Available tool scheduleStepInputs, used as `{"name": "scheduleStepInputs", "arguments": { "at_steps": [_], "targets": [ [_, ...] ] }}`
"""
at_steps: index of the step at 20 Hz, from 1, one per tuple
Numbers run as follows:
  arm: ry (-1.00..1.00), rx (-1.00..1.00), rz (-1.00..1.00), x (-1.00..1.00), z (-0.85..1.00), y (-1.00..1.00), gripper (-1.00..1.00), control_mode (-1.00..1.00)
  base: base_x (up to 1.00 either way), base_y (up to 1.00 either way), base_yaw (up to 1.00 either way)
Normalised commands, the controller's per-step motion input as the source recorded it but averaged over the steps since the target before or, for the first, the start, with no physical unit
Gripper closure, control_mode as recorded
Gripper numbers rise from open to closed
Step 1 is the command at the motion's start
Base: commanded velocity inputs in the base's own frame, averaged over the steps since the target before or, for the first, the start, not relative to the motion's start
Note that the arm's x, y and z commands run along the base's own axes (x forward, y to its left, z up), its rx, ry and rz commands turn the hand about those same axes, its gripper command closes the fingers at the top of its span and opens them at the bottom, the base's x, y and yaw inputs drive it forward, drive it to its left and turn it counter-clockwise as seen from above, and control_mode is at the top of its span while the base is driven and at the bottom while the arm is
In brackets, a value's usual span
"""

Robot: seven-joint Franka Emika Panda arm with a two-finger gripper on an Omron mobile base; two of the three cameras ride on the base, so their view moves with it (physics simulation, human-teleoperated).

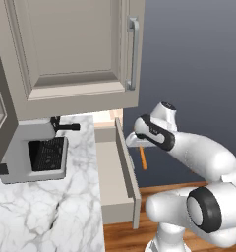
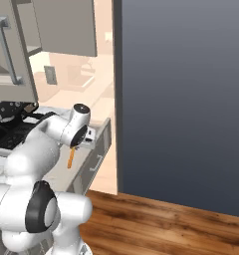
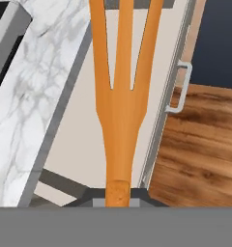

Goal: Organize the utensils by type. Pick up the wooden spoons from the counter and place them in the open cabinet. Then pick up the metallic utensils from the counter and place them in the open drawer.

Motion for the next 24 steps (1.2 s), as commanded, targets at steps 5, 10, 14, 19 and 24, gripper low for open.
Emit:
{"name": "scheduleStepInputs", "arguments": {
  "at_steps": [5,10,14,19,24],
  "targets": [
    [0.25,0.07,-0.12,0.31,-0.29,0.16,1.0,-1.0,0.0,0.0,0.0],
    [0.12,0.07,-0.15,0.27,-0.38,0.24,1.0,-1.0,0.0,0.0,0.0],
    [0.06,0.0,-0.13,0.16,-0.41,0.14,1.0,-1.0,0.0,0.0,0.0],
    [0.0,0.01,-0.13,0.21,-0.27,0.08,1.0,-1.0,0.0,0.0,0.0],
    [0.01,0.0,-0.13,0.25,-0.17,0.11,1.0,-1.0,0.0,0.0,0.0]
  ]
}}
